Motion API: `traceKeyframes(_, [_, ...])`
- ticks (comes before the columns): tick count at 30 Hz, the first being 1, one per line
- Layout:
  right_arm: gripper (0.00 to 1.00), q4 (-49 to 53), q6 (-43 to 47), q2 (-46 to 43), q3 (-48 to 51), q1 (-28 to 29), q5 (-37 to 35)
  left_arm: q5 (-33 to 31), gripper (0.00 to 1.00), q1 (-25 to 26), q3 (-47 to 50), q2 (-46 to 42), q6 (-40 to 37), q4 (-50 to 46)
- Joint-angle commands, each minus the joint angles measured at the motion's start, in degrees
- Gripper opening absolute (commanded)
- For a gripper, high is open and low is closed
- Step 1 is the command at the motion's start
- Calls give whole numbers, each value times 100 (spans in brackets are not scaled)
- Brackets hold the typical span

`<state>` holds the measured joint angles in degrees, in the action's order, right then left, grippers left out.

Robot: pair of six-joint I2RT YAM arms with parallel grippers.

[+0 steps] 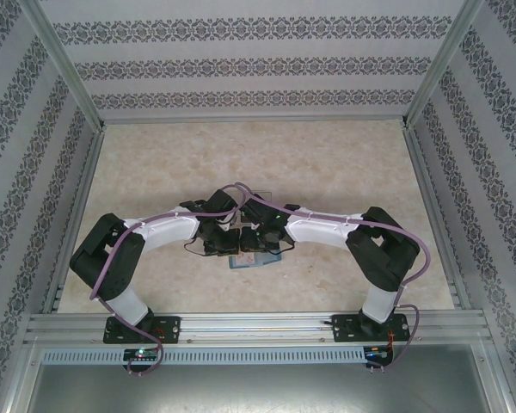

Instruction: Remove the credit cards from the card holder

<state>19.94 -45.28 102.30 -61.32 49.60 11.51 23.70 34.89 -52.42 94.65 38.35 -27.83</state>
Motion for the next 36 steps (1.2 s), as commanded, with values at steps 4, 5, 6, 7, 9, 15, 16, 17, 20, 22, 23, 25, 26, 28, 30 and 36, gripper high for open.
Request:
traceKeyframes(4, [27, -122, -120, 267, 129, -72, 88, -83, 3, 61, -64, -141, -74, -211])
traceKeyframes(5, [27, -82, -122, 279, 129, -65, 52, -81, 3, 61, -63, -140, -81, -214])
traceKeyframes(6, [27, -39, -114, 273, 132, -65, 5, -78, 3, 62, -66, -139, -82, -222])
traceKeyframes(7, [28, 3, -106, 266, 130, -65, -48, -85, 3, 68, -58, -132, -82, -222])
traceKeyframes(9, [31, 91, -84, 229, 124, -65, -143, -85, 3, 66, -50, -122, -95, -232])
traceKeyframes(15, [41, 225, -25, 132, 123, -71, -268, -95, 3, 61, -48, -61, -104, -214])
traceKeyframes(16, [42, 235, -13, 140, 117, -72, -256, -100, 3, 64, -49, -44, -110, -217])
traceKeyframes(17, [43, 229, -17, 141, 112, -66, -246, -97, 3, 61, -56, -36, -113, -211])
traceKeyframes(20, [45, 239, -9, 99, 131, -65, -242, -105, 3, 64, -64, -26, -112, -222])
traceKeyframes(22, [47, 214, -13, 38, 152, -71, -208, -105, 3, 61, -70, -41, -104, -240])
traceKeyframes(23, [47, 159, -24, 6, 163, -70, -158, -108, 3, 66, -81, -64, -95, -240])
traceKeyframes(25, [47, 9, -51, -51, 204, -65, -7, -91, 3, 62, -111, -127, -71, -229])
traceKeyframes(26, [46, -97, -74, -105, 234, -65, 78, -74, 3, 61, -121, -169, -50, -206])
traceKeyframes(28, [45, -191, -116, -219, 281, -61, 102, -36, 3, 66, -140, -240, -5, -163])
traceKeyframes(30, [41, -182, -122, -341, 310, -65, 20, 28, 3, 61, -166, -261, 37, -110])
traceKeyframes(36, [37, -92, -78, -462, 381, -90, -98, 266, 3, 62, -143, -230, 140, 131])
